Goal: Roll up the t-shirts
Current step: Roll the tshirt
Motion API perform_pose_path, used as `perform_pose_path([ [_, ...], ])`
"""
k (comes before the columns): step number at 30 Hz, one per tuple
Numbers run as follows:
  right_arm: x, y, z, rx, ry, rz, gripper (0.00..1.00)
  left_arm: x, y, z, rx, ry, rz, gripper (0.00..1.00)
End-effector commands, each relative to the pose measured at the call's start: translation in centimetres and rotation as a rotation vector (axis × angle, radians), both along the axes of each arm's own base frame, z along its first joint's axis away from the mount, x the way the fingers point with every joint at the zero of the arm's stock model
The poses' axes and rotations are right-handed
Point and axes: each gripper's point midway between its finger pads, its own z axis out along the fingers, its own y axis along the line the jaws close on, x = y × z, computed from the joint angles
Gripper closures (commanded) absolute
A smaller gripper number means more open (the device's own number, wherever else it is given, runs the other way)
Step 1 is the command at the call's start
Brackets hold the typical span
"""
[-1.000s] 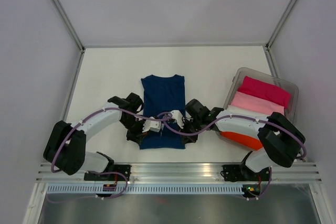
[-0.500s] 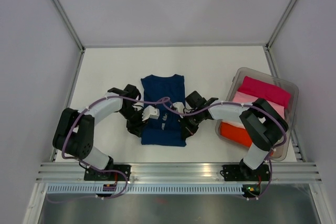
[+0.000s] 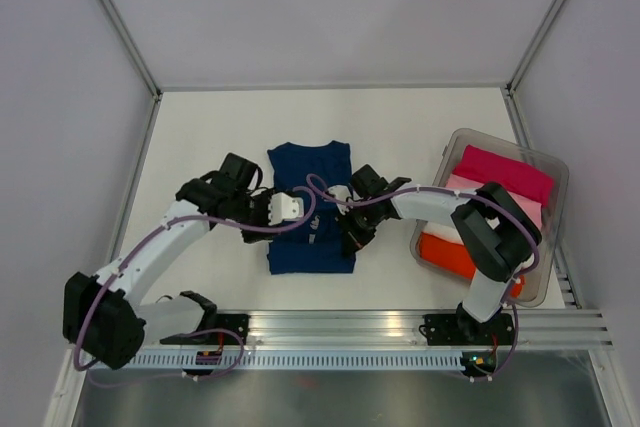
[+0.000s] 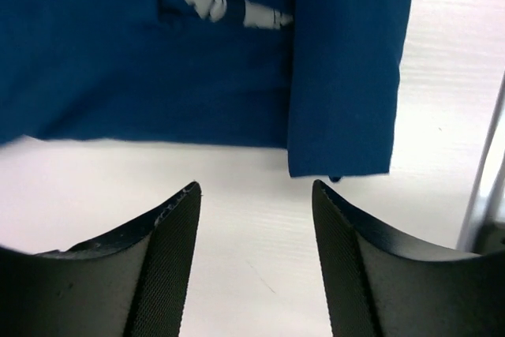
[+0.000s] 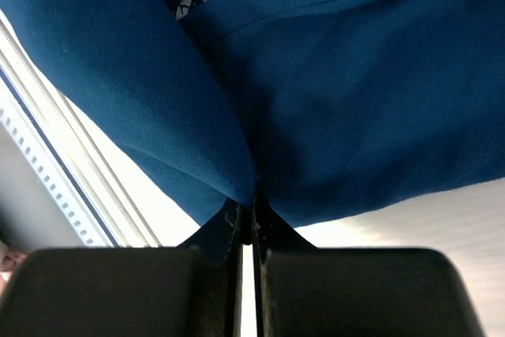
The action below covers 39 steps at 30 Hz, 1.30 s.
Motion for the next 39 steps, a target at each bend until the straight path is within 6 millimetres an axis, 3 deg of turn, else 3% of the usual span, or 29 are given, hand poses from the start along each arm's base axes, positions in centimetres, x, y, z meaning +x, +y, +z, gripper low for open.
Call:
perform_pose_path([
  [1, 0.7, 0.6, 0.6, 0.006, 0.021, -0.049, 1.00, 0.8, -2.2, 0.6, 0.026, -0.205, -0.014, 0.33],
  [2, 0.7, 0.5, 0.5, 0.001, 0.029, -0.059, 1.00, 0.8, -2.5, 0.6, 0.043, -0.259, 0.008, 0.31],
  [3, 0.7, 0.6, 0.6, 0.003, 0.035, -0.068, 1.00, 0.8, -1.4, -0.9, 0.129, -0.292, 0.046, 0.31],
  [4, 0.6, 0.6, 0.5, 0.005, 0.059, -0.092, 1.00, -0.6, -2.4, -1.5, 0.138, -0.282, 0.005, 0.31],
  [8, 0.8, 0.3, 0.4, 0.004, 0.109, -0.161, 1.00, -3.4, -2.7, -3.6, 0.138, -0.191, -0.022, 0.30],
  [14, 1.1, 0.5, 0.9, 0.030, 0.111, -0.170, 1.00, -5.6, -3.6, -4.8, 0.126, -0.140, -0.100, 0.25],
  [22, 1.6, 0.1, 0.9, 0.005, 0.099, -0.195, 0.98, -6.1, -3.5, -7.7, 0.174, -0.079, -0.089, 0.30],
  [28, 2.4, -0.6, 1.6, -0.025, 0.040, -0.217, 0.80, -6.2, -2.3, -9.7, 0.230, -0.067, -0.085, 0.31],
  [30, 3.6, -1.4, 4.0, -0.005, -0.105, -0.236, 0.63, -6.8, -2.6, -9.9, 0.207, -0.034, -0.085, 0.31],
  [32, 3.9, -2.4, 4.8, 0.004, -0.204, -0.245, 0.58, -7.3, -2.9, -9.8, 0.181, -0.005, -0.083, 0.30],
  [33, 5.0, -2.4, 7.4, 0.070, -0.328, -0.266, 0.56, -7.4, -3.0, -9.8, 0.177, -0.001, -0.081, 0.30],
  [34, 5.2, -2.6, 8.1, 0.098, -0.390, -0.260, 0.54, -7.4, -3.1, -9.8, 0.172, 0.004, -0.085, 0.31],
  [37, 4.9, -3.5, 10.2, 0.199, -0.589, -0.261, 0.50, -7.3, -2.9, -10.1, 0.174, -0.003, -0.080, 0.32],
  [39, 3.9, -3.6, 11.3, 0.241, -0.766, -0.160, 0.48, -6.7, -2.8, -10.3, 0.170, -0.017, -0.061, 0.33],
])
